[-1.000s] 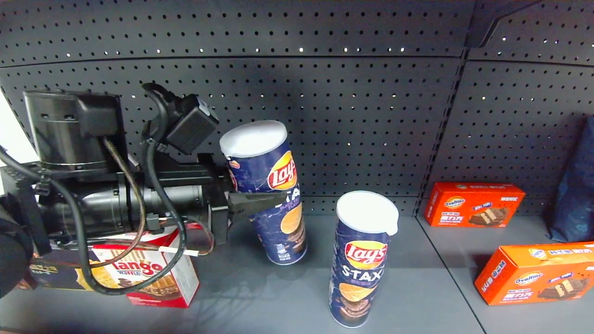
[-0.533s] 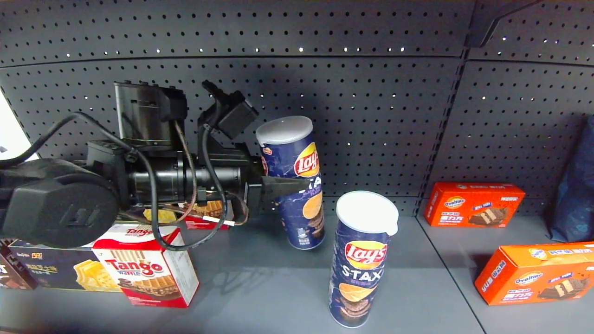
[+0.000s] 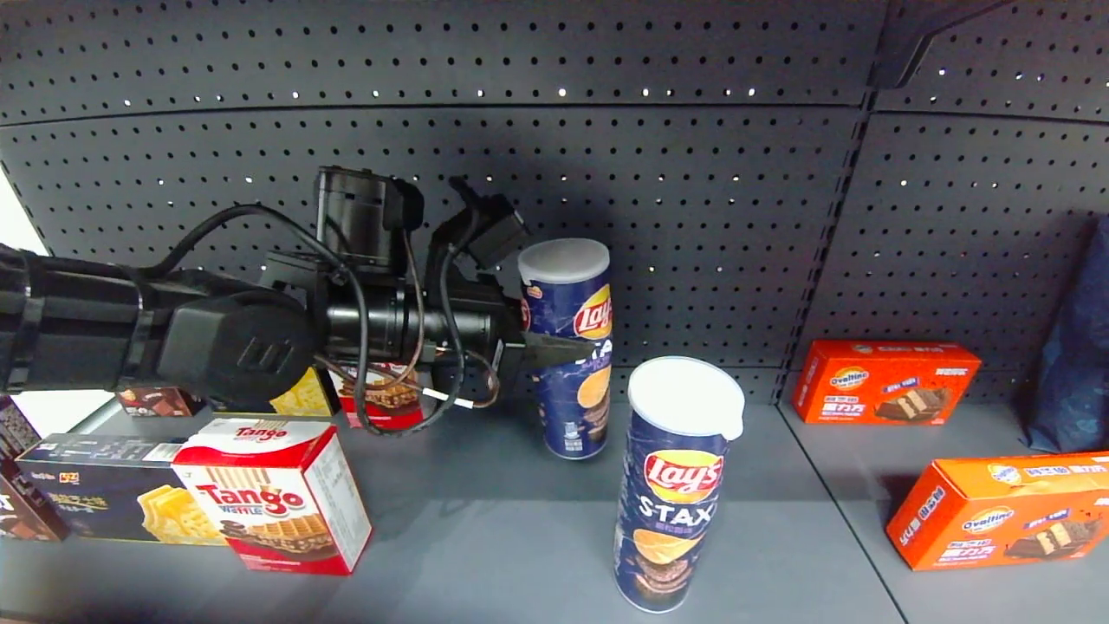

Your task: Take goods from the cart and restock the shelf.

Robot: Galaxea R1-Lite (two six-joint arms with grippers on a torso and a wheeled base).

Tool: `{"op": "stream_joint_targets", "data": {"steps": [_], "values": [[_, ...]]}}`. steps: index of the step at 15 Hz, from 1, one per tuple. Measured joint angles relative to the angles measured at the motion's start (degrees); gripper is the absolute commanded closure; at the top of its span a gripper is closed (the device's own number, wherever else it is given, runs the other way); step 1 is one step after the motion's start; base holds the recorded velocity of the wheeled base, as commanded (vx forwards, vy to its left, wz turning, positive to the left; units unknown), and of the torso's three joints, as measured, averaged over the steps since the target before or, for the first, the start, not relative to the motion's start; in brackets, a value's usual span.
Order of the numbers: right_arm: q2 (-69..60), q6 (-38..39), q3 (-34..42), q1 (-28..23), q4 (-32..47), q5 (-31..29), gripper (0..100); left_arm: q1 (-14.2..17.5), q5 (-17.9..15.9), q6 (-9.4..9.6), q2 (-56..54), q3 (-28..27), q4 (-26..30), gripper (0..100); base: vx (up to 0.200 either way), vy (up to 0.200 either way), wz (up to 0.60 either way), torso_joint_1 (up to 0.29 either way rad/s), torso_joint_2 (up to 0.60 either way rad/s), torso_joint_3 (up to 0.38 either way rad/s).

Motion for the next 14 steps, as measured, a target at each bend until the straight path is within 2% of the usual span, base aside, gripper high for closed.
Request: {"op": "stream_joint_targets", "data": {"steps": [4,8,14], "values": [[0.0,0.0,0.0,0.0,0.0,0.0,0,-0.4,0.1,0.55,3.6,-4.9,1.1,100,0.0,0.0,0.0,0.0,0.0,0.0],[0.0,0.0,0.0,0.0,0.0,0.0,0,-0.4,-0.2,2.77,6.2,-6.6,1.2,100,0.0,0.0,0.0,0.0,0.0,0.0],[0.0,0.0,0.0,0.0,0.0,0.0,0,-0.4,-0.7,2.84,7.8,-7.0,1.3,100,0.0,0.0,0.0,0.0,0.0,0.0]]}}
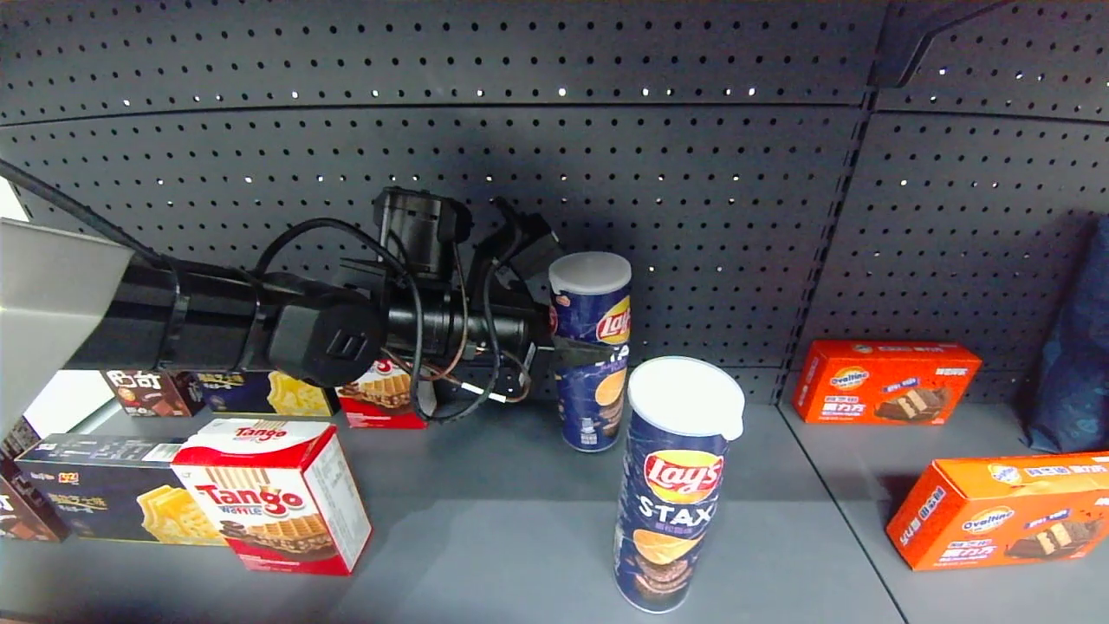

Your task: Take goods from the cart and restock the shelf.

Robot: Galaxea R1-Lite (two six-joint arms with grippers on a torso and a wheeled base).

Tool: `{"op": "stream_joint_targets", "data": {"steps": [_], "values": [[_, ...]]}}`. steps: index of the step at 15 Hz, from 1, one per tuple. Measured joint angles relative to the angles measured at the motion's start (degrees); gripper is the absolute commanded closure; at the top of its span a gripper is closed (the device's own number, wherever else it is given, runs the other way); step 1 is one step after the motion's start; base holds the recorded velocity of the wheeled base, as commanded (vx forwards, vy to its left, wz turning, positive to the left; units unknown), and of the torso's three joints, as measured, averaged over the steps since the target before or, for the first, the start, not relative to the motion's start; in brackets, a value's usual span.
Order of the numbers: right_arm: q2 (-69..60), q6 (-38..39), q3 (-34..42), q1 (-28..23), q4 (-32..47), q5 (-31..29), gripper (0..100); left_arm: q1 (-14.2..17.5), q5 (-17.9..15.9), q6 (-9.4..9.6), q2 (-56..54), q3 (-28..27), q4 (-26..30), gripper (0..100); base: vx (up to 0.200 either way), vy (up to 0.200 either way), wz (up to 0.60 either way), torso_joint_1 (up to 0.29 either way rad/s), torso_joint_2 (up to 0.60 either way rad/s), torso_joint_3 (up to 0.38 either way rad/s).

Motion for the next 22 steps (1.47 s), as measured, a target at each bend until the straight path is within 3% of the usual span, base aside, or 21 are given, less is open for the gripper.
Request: {"op": "stream_joint_targets", "data": {"steps": [3,5,7,8,17,22], "values": [[0.0,0.0,0.0,0.0,0.0,0.0,0,-0.1,-0.1,0.35,0.5,0.4,0.0,100,0.0,0.0,0.0,0.0,0.0,0.0],[0.0,0.0,0.0,0.0,0.0,0.0,0,-0.4,-0.1,1.97,1.0,0.7,0.1,100,0.0,0.0,0.0,0.0,0.0,0.0],[0.0,0.0,0.0,0.0,0.0,0.0,0,-0.7,-0.1,2.35,1.4,1.6,0.2,100,0.0,0.0,0.0,0.0,0.0,0.0],[0.0,0.0,0.0,0.0,0.0,0.0,0,-0.7,-0.1,2.39,1.6,2.1,0.0,0,0.0,0.0,0.0,0.0,0.0,0.0],[0.0,0.0,0.0,0.0,0.0,0.0,0,-0.7,1.1,2.57,0.9,5.6,-0.6,0,0.0,0.0,0.0,0.0,0.0,0.0],[0.0,0.0,0.0,0.0,0.0,0.0,0,2.0,2.6,2.6,-4.9,11.5,-0.8,0,0.0,0.0,0.0,0.0,0.0,0.0]]}}
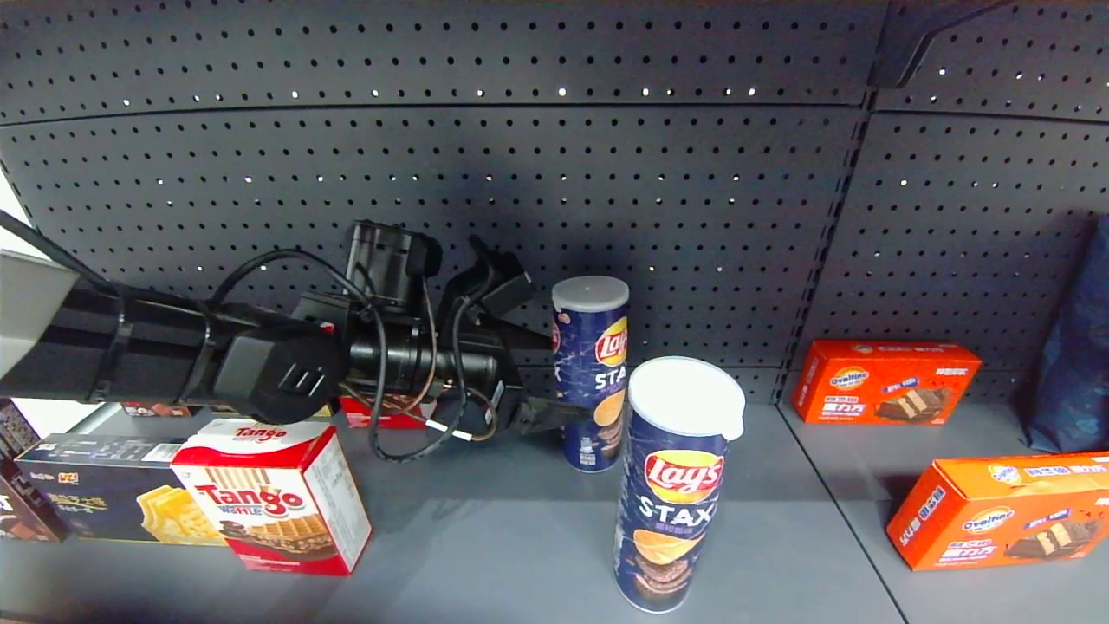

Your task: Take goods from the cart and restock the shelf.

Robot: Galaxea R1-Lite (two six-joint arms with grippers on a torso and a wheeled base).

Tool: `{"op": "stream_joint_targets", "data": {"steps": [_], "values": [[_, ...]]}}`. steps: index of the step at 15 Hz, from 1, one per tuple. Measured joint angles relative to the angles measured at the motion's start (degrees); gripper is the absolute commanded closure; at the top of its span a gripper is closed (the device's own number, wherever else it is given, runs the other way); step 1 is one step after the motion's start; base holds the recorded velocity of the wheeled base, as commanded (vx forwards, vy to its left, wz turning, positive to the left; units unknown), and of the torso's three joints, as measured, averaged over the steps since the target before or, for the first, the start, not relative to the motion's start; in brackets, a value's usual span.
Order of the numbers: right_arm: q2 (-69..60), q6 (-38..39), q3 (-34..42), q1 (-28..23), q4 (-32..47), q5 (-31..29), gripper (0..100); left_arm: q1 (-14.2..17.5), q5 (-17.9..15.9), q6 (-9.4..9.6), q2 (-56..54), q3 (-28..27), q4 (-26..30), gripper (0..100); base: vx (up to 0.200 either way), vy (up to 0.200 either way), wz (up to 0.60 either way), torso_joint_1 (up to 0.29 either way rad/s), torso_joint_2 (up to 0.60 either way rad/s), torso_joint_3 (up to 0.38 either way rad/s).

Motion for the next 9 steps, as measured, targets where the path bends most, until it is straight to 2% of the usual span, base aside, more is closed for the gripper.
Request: {"op": "stream_joint_targets", "data": {"steps": [3,5,8,9], "values": [[0.0,0.0,0.0,0.0,0.0,0.0,0,0.8,4.3,0.04,-2.8,4.7,-0.1,0,0.0,0.0,0.0,0.0,0.0,0.0],[0.0,0.0,0.0,0.0,0.0,0.0,0,0.5,6.0,-0.18,-3.7,7.1,-2.7,0,0.0,0.0,0.0,0.0,0.0,0.0],[0.0,0.0,0.0,0.0,0.0,0.0,0,0.0,8.9,-0.49,-4.1,8.2,-3.4,0,0.0,0.0,0.0,0.0,0.0,0.0],[0.0,0.0,0.0,0.0,0.0,0.0,0,-0.5,12.3,-0.6,-4.0,8.2,-3.5,0,0.0,0.0,0.0,0.0,0.0,0.0]]}}
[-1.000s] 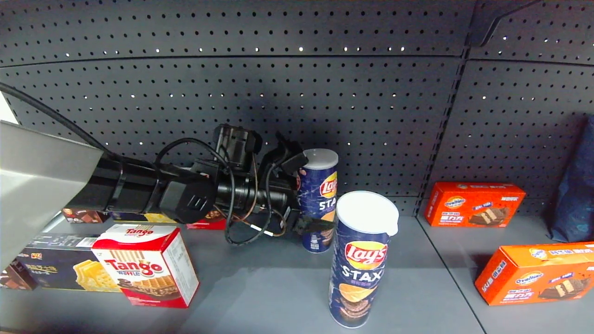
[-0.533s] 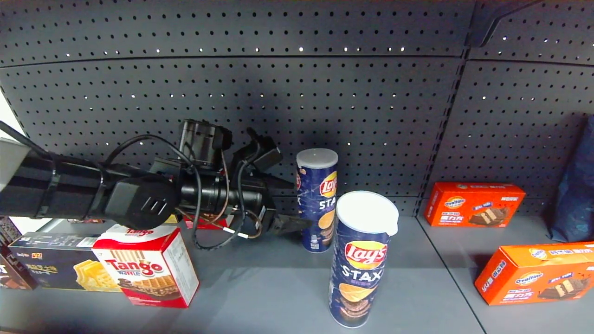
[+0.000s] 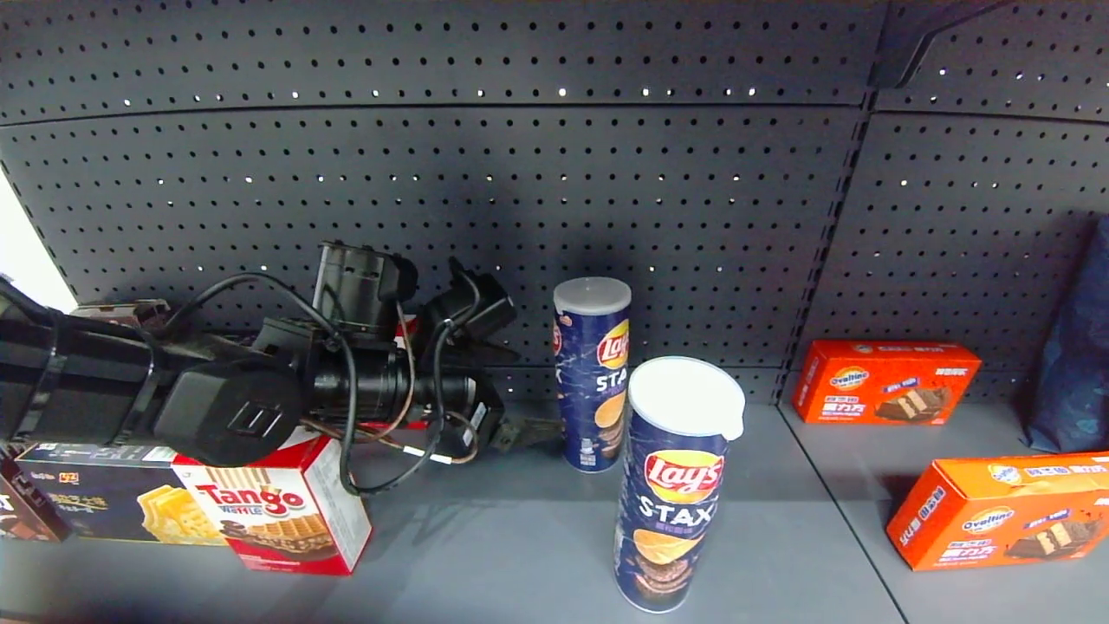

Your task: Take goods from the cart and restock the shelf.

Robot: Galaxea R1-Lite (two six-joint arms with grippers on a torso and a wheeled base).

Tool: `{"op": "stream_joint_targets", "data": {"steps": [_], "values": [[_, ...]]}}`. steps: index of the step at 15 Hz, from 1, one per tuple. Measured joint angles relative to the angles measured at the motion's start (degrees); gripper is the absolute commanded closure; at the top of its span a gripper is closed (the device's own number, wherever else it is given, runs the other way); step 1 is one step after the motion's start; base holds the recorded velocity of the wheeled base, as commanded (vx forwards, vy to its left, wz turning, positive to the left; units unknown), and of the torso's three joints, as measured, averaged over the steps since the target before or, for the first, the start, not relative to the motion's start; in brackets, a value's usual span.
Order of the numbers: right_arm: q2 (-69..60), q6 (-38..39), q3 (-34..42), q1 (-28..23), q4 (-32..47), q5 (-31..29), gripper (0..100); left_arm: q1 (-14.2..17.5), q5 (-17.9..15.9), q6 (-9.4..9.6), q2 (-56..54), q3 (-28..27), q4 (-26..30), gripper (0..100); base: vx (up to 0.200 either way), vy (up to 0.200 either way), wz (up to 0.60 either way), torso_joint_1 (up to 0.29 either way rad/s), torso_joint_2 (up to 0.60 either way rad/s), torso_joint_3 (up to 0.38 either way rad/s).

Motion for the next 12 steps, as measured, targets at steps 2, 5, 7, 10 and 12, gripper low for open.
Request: {"op": "stream_joint_targets", "data": {"steps": [2,5,7,10,12], "values": [[0.0,0.0,0.0,0.0,0.0,0.0,0,-0.9,3.7,-0.09,0.4,-0.1,-1.1,0,0.0,0.0,0.0,0.0,0.0,0.0],[0.0,0.0,0.0,0.0,0.0,0.0,0,-1.3,7.2,-0.22,1.1,-0.5,-2.4,0,0.0,0.0,0.0,0.0,0.0,0.0],[0.0,0.0,0.0,0.0,0.0,0.0,0,-1.5,8.3,-0.24,1.3,-0.4,-2.5,0,0.0,0.0,0.0,0.0,0.0,0.0],[0.0,0.0,0.0,0.0,0.0,0.0,0,-1.5,10.4,-1.76,1.7,-0.7,-3.1,0,0.0,0.0,0.0,0.0,0.0,0.0],[0.0,0.0,0.0,0.0,0.0,0.0,0,-1.5,11.8,-2.73,2.0,-1.1,-4.1,0,0.0,0.0,0.0,0.0,0.0,0.0]]}}
